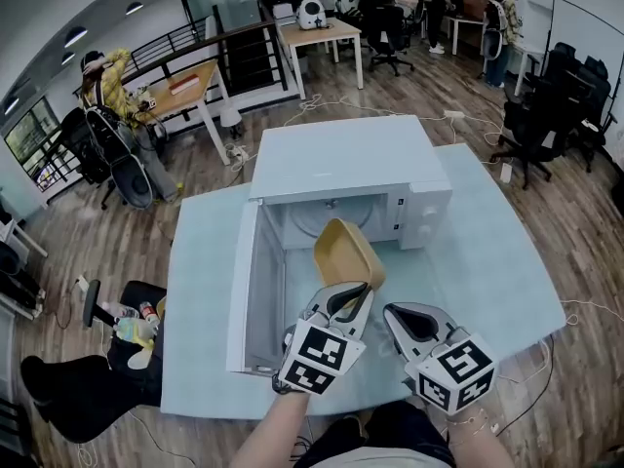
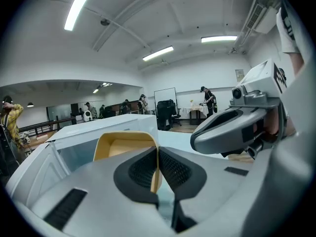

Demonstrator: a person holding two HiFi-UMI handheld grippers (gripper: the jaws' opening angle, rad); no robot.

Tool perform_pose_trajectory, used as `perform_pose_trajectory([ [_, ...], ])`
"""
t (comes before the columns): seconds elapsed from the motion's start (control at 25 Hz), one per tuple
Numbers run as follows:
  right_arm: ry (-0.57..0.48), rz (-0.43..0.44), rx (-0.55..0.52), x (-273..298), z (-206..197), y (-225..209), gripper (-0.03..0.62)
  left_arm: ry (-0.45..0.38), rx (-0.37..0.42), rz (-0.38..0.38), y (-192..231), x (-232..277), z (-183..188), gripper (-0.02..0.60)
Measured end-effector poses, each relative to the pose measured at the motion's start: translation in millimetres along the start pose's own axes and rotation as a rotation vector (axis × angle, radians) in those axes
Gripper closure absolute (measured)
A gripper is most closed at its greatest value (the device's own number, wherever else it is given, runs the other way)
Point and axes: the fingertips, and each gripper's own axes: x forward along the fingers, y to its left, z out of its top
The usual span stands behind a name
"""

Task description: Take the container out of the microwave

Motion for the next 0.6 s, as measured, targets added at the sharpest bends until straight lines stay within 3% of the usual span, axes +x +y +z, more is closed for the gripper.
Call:
perform_pose_trajectory([
  [0.6,0.016,-0.027,-0.002,-8.0,-5.1,-14.4,0.585,0.017,0.047,-0.026,-4.3,33.5,-5.8,0.557],
])
